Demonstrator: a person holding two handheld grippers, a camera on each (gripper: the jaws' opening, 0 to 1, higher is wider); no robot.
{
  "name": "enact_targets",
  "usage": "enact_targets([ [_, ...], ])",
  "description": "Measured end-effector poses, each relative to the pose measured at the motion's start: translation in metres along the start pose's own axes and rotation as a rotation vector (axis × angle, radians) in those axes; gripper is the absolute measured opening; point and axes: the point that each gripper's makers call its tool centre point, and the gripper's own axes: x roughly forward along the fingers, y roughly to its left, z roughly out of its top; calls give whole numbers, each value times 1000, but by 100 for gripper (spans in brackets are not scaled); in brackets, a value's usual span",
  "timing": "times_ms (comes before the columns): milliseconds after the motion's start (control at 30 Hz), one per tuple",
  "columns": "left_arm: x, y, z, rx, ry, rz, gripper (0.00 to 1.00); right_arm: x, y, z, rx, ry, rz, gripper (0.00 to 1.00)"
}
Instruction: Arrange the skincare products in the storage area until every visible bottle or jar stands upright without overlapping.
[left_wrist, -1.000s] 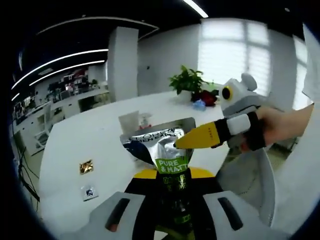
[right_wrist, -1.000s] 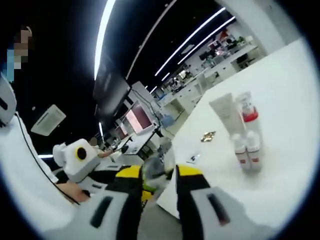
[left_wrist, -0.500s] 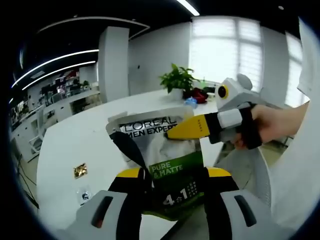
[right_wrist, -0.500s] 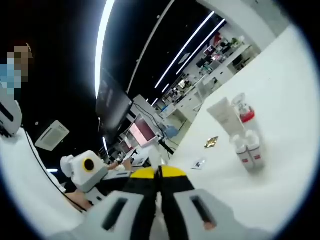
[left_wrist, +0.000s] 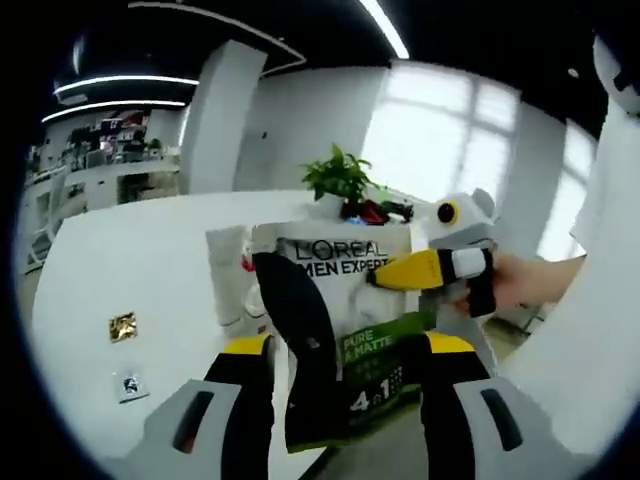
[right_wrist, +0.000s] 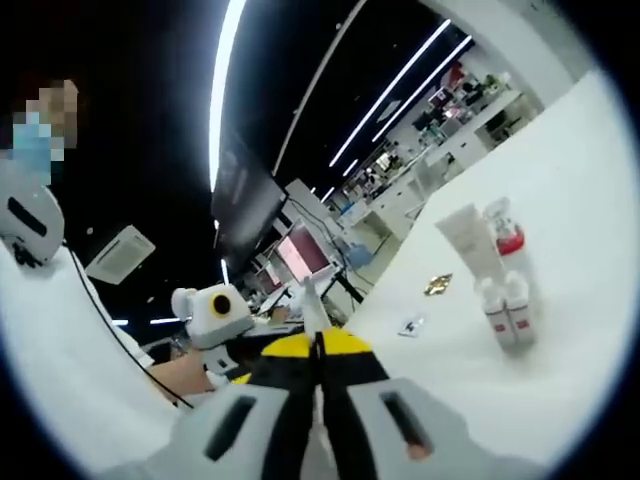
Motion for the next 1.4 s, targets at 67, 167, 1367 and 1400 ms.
enact_targets([
  [67,1,-4,5,-30,-23,-46,52,-1,8,4,-6,-4,39,1],
  [167,0,-8,10,-57,-43,-100,50,-3,15,12,-27,-3,77,1],
  [1367,-36,-18,67,-364,-252,-268,0,0,16,3,51,-63,129,23],
  [1400,-36,-14,68,-391,-259,-271,0,0,15,3,63,-71,128,23],
])
